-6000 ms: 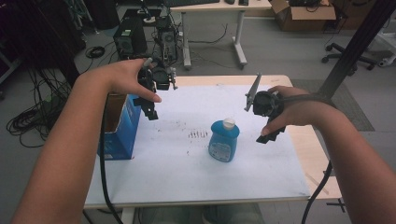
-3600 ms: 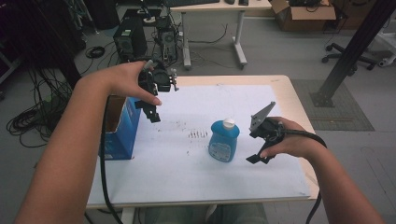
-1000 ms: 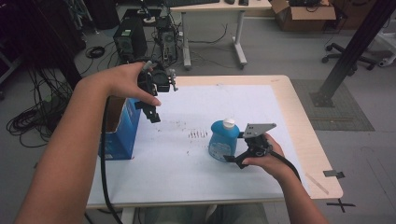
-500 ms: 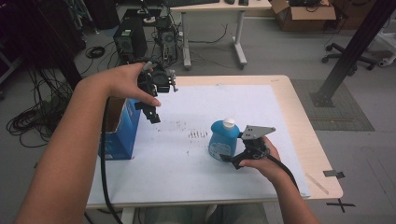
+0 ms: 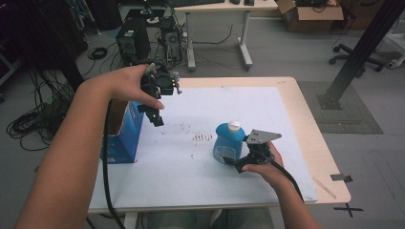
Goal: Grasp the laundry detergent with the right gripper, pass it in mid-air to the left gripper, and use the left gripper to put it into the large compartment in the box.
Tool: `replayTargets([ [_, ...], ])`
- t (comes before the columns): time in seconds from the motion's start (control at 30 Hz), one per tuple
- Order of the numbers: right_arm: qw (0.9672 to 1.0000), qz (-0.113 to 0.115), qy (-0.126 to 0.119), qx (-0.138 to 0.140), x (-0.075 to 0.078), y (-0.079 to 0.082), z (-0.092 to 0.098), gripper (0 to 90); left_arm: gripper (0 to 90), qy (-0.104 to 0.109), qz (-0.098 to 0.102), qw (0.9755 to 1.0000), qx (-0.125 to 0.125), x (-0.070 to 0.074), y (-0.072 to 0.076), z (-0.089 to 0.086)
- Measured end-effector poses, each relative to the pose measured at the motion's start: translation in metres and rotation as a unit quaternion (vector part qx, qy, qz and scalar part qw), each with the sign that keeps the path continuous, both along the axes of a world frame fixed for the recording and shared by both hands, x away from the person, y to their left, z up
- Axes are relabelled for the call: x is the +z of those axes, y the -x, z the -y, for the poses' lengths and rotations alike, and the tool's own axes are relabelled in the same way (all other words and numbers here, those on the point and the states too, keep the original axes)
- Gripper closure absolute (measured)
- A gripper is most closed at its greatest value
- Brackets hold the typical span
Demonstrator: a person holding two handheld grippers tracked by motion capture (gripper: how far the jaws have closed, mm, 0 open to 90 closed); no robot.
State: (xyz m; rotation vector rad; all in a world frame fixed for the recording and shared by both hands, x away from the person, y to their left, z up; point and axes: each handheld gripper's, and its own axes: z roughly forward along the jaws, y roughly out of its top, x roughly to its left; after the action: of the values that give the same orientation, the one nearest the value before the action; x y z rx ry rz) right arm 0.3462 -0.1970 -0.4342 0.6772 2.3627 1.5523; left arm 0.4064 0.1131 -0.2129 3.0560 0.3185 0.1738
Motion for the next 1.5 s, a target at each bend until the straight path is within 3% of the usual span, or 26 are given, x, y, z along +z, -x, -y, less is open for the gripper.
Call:
replayTargets([
  [0.73,0.9997,0.013,-0.016,-0.014,-0.0038,0.0001,-0.0049,0.8,5.8,0.005,-0.003,1.0000,0.001,-0.0049,-0.0013,-0.0006],
  [1.5,0.9995,0.020,-0.022,-0.013,-0.0075,0.0020,-0.0082,12.2,5.9,0.003,-0.004,1.0000,0.000,-0.0041,-0.0009,0.0003],
])
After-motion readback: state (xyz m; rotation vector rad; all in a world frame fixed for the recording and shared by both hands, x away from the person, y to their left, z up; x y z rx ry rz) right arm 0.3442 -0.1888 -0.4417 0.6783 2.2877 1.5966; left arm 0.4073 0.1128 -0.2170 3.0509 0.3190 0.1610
